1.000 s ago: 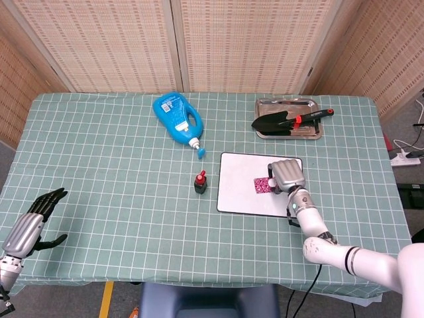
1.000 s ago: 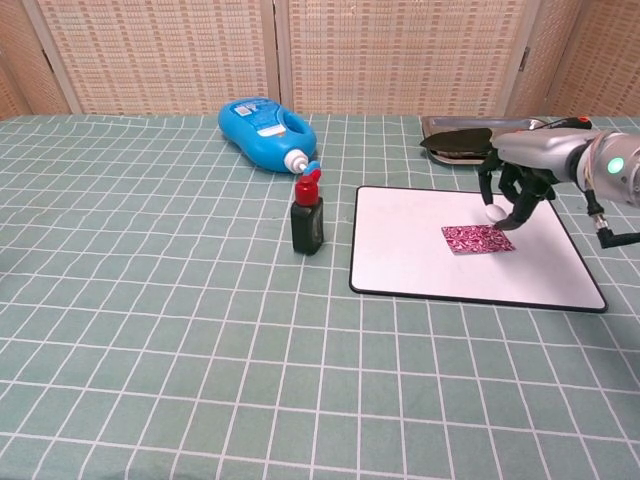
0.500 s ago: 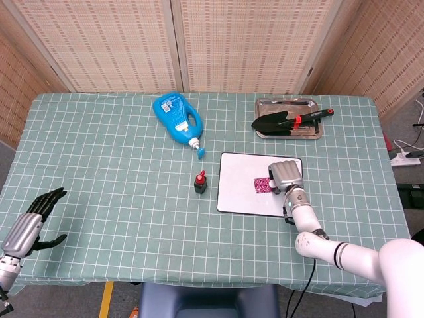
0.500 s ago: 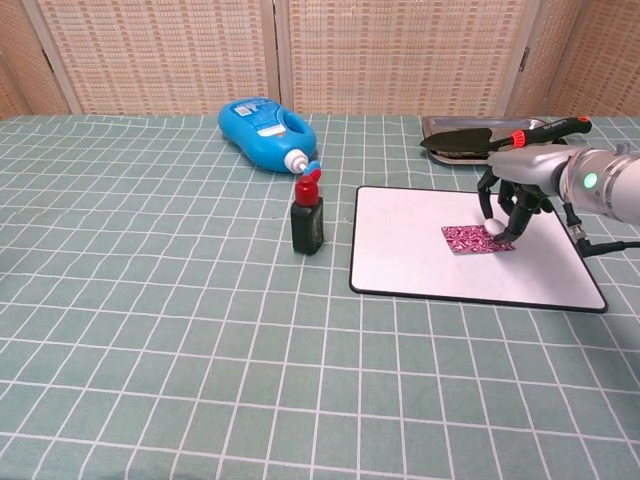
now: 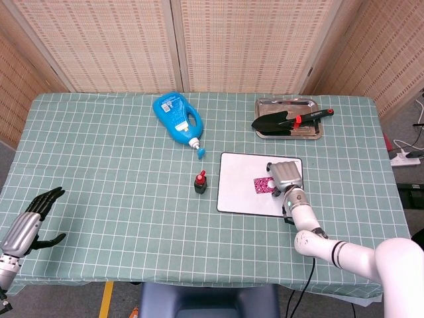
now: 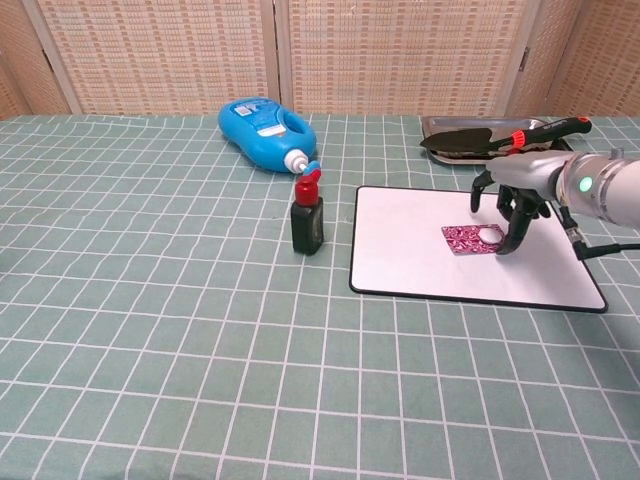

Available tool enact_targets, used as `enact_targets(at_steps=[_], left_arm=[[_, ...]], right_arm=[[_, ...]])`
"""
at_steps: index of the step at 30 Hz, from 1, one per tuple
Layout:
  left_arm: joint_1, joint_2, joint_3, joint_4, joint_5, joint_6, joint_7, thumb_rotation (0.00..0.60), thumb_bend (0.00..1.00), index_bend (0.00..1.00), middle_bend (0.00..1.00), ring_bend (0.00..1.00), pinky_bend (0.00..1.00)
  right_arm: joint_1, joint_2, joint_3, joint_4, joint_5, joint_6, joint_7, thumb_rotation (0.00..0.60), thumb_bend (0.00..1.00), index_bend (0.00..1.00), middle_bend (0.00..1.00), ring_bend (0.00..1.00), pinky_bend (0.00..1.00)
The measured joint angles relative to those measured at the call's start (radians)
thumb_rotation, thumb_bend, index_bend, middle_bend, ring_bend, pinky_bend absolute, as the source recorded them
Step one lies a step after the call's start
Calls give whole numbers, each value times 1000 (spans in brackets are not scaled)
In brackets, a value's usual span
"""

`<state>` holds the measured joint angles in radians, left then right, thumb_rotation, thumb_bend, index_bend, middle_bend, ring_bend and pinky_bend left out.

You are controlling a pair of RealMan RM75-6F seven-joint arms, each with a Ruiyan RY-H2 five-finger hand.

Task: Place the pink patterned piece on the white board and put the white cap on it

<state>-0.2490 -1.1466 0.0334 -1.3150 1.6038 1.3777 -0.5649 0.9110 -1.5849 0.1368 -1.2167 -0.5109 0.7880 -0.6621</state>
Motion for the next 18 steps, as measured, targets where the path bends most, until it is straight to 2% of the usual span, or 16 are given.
enact_targets(at_steps=[6,11,13,15,17,18], left_arm=[[2,6,-2,-1,0,9,-15,600,183,0,0,0,0],[7,22,-2,-12,6,23,-40,600,182,0,0,0,0],[7,23,1,-13,6,18,-33,600,181,0,0,0,0],[7,23,4,-15,10,15,-17,600,181,0,0,0,0],[9,21,6,-18,17,21,2,600,181,0,0,0,0],[10,20,6,-19,18,24,11,600,181,0,0,0,0]], right_arm=[[-17,59,14,-101,-58,54,36,600,29,257,761,727,663],[-75,202,18,-296,-164,174,75,600,28,259,761,716,661],[-124,267,5,-378,-237,256,96,600,26,245,750,668,644],[-176,306,-13,-418,-314,331,127,600,14,224,695,608,627],[-246,328,-36,-420,-416,434,189,600,2,201,588,505,594],[-276,330,-45,-406,-457,482,226,600,0,179,494,409,549]])
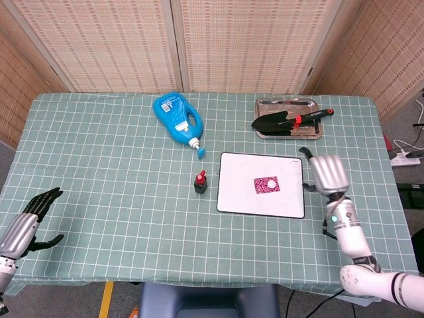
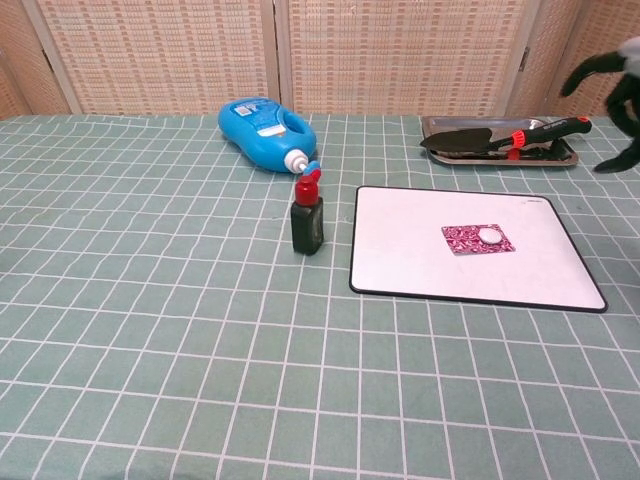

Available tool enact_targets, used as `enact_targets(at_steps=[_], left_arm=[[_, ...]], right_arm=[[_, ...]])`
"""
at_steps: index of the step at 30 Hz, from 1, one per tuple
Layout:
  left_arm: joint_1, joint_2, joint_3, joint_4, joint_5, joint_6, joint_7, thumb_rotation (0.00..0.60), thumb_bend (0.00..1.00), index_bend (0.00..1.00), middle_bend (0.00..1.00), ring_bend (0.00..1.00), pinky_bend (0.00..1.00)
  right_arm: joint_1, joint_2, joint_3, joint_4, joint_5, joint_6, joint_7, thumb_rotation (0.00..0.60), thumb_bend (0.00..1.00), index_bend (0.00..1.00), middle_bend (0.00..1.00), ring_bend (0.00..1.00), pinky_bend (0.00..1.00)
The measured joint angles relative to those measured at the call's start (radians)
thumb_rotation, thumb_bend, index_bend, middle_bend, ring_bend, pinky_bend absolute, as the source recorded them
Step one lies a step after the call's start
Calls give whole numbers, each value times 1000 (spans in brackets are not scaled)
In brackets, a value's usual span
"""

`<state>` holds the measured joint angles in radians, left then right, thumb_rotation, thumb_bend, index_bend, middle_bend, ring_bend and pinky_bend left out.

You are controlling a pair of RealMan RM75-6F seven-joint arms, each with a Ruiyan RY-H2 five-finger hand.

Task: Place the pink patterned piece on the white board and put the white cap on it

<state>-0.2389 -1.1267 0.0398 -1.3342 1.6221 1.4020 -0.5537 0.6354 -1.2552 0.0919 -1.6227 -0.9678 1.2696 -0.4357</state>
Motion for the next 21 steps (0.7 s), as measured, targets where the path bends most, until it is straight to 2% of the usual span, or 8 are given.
enact_targets(at_steps=[3,4,6,10,13,16,21], left_arm=[[5,-6,-1,-2,-1,7,40,600,181,0,0,0,0],[8,-9,-3,-3,-4,9,60,600,181,0,0,0,0],[12,-14,-7,-5,-12,13,89,600,181,0,0,0,0],[19,-25,-16,-9,-32,15,135,600,181,0,0,0,0],[21,-33,-19,-7,-34,16,159,600,181,0,0,0,0],[24,-42,-21,1,-37,18,182,600,182,0,0,0,0],[28,-59,-32,12,-48,25,219,600,182,0,0,0,0]], right_arm=[[-87,-15,-25,110,-92,135,151,600,0,92,257,156,349],[-121,-26,-34,177,-115,165,224,600,0,62,176,69,279],[-171,-46,-47,293,-145,187,343,600,0,32,96,4,226],[-293,-111,-72,596,-215,209,626,600,0,19,34,0,150],[-361,-154,-79,729,-259,214,741,600,0,18,13,0,98],[-417,-191,-78,796,-305,211,806,600,0,21,2,0,49],[-439,-181,-68,797,-341,204,841,600,18,45,0,0,2]])
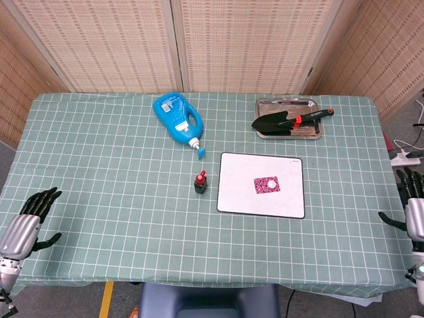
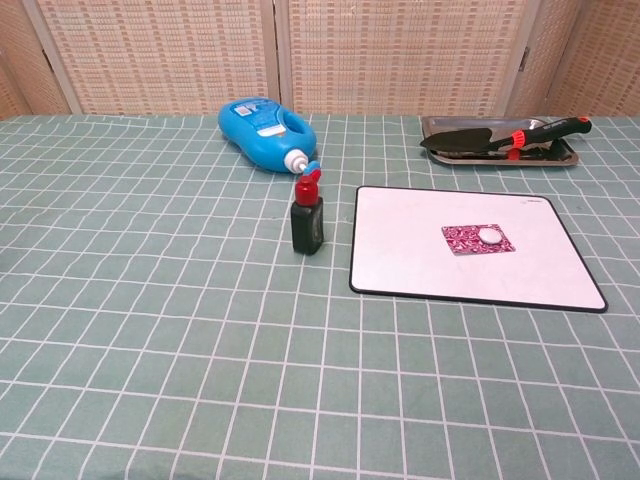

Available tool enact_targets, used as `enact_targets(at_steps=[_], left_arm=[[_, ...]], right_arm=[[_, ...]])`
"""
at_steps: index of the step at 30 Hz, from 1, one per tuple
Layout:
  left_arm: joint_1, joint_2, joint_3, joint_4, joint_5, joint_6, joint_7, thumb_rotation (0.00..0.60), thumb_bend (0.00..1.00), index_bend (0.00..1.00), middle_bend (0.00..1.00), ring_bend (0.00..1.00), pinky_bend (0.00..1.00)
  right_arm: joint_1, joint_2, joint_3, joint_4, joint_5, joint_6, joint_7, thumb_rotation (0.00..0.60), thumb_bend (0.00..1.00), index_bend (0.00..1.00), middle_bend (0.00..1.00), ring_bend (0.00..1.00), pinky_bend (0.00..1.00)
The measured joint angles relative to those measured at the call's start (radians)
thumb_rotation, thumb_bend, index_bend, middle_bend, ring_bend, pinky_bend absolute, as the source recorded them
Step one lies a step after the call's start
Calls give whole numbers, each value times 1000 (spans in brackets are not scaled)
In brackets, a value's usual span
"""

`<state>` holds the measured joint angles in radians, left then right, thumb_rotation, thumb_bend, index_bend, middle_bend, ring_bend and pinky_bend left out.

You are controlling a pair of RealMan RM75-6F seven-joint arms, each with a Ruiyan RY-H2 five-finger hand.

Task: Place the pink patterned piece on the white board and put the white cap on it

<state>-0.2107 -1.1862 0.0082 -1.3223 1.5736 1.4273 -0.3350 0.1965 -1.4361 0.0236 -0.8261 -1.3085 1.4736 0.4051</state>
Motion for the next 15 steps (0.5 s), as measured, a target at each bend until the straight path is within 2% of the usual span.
enact_targets(at_steps=[3,6,8,15], left_arm=[[2,-11,-6,7,-7,3,13,600,182,0,0,0,0],[2,-19,-7,16,-12,-6,18,600,181,0,0,0,0],[1,-26,-7,25,-13,-9,21,600,182,0,0,0,0],[-1,-45,-18,52,-23,-10,46,600,183,0,0,0,0]], right_arm=[[-3,3,6,9,-14,-13,10,600,65,41,0,0,0],[-3,-3,15,25,-29,-19,25,600,61,11,0,0,0],[-5,-11,22,38,-39,-16,38,572,26,3,0,0,0],[-15,-19,47,51,-59,0,106,312,0,0,0,0,0]])
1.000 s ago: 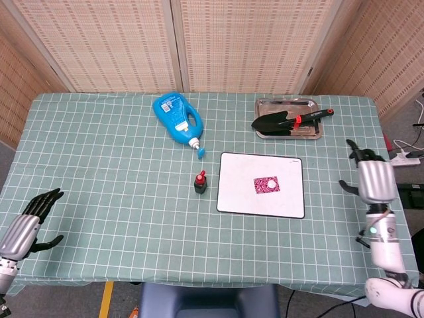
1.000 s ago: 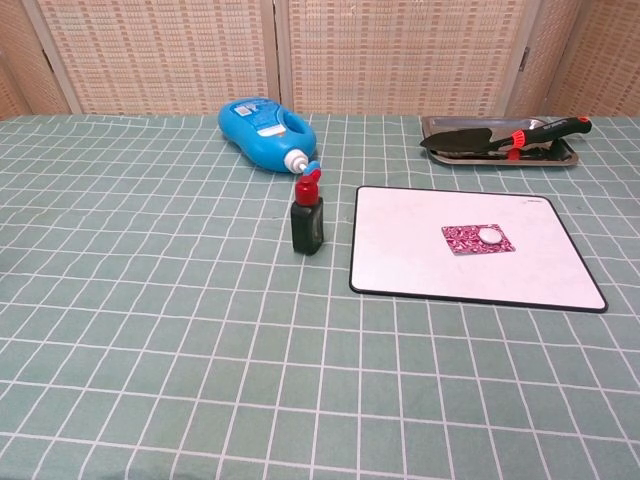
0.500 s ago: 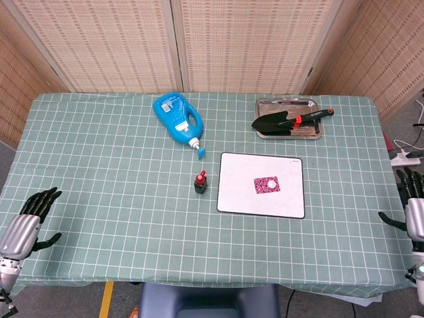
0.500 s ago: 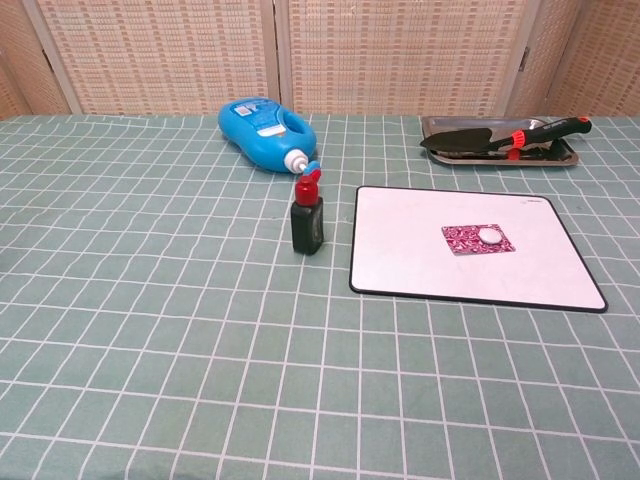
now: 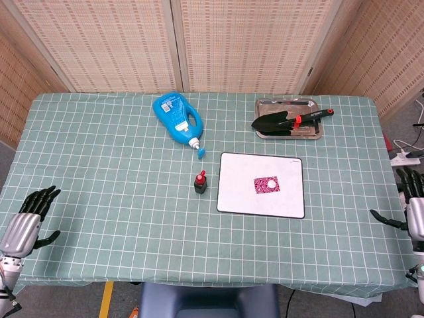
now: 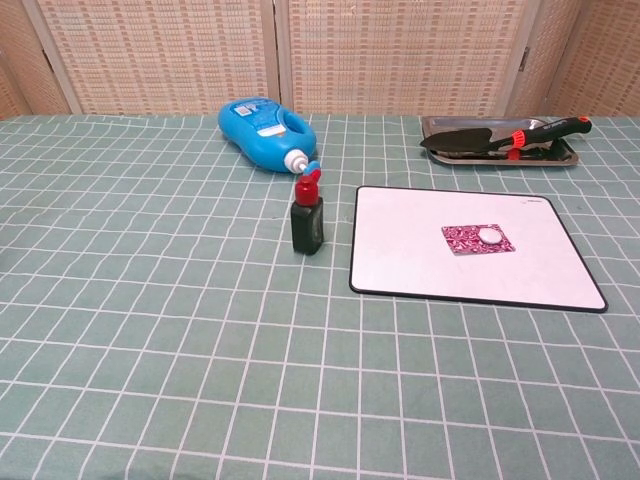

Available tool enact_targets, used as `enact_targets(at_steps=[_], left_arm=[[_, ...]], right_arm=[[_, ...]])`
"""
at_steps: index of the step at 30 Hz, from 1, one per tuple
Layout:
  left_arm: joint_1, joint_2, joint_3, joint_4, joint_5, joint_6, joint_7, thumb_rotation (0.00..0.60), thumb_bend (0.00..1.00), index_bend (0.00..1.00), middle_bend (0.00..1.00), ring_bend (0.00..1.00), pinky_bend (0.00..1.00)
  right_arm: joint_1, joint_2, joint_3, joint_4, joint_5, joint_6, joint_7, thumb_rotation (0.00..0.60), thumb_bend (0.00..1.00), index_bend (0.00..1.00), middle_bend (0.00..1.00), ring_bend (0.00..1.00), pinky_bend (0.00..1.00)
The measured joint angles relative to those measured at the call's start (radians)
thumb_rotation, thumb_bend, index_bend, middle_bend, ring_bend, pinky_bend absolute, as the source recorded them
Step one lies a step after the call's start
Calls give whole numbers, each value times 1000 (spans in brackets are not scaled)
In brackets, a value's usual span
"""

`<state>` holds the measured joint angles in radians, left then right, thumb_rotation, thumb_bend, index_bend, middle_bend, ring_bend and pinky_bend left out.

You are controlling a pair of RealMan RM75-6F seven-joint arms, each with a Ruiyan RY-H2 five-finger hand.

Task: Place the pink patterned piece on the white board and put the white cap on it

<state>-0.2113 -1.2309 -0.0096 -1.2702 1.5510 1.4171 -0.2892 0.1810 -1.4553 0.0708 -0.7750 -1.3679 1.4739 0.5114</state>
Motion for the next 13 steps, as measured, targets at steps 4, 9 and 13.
enact_targets(at_steps=[4,9,13], left_arm=[[1,-23,-9,31,-3,11,19,600,183,0,0,0,0],[1,-48,-14,68,1,26,45,600,183,0,0,0,0],[5,-75,-23,104,4,56,55,600,184,0,0,0,0]], right_arm=[[-10,-1,17,4,-12,20,17,205,0,0,0,0,0],[-14,-2,22,3,-15,10,-11,189,0,0,0,0,0],[-16,1,28,-10,-17,0,-50,188,0,0,0,0,0]])
